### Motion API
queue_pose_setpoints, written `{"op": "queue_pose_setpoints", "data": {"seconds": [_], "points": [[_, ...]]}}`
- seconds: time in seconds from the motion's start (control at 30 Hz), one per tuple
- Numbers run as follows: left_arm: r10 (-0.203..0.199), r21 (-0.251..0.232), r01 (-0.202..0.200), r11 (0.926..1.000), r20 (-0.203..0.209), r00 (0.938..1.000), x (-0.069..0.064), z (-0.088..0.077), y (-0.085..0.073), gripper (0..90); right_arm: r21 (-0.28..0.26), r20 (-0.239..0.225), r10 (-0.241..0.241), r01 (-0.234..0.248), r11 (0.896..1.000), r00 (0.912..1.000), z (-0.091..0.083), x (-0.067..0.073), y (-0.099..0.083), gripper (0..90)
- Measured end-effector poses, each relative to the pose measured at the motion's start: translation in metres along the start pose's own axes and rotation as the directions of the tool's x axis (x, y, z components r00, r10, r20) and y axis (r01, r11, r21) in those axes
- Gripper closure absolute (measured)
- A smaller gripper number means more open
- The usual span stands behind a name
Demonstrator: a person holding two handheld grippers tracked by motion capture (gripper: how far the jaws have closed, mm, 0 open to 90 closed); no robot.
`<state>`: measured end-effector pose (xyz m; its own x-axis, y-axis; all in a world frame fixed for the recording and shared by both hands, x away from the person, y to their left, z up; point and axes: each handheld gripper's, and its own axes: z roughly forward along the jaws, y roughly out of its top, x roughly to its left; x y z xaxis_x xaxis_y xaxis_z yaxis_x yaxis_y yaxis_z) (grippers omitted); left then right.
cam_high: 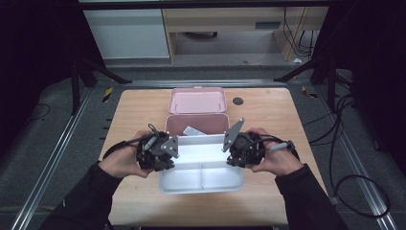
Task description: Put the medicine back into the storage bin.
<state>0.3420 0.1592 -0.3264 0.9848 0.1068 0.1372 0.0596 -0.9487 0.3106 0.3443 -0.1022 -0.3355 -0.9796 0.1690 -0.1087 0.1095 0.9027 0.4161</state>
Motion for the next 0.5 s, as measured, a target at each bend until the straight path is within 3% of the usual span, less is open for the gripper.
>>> {"op": "queue_pose_setpoints", "data": {"seconds": [0.23, 0.5], "points": [[-0.004, -0.041, 0.003, 0.9992, -0.003, 1.0, 0.042, -0.009, 0.0, 87.2, -0.031, 0.022, 0.004, -0.003, 1.0, 0.9997, -0.008, -0.037, 0.009, 85.0], [-0.042, -0.001, 0.042, 0.9991, 0.02, 0.9989, 0.082, -0.008, -0.007, 86.8, -0.048, 0.016, -0.008, 0.009, 0.999, 0.9998, 0.005, -0.073, 0.023, 85.0]]}}
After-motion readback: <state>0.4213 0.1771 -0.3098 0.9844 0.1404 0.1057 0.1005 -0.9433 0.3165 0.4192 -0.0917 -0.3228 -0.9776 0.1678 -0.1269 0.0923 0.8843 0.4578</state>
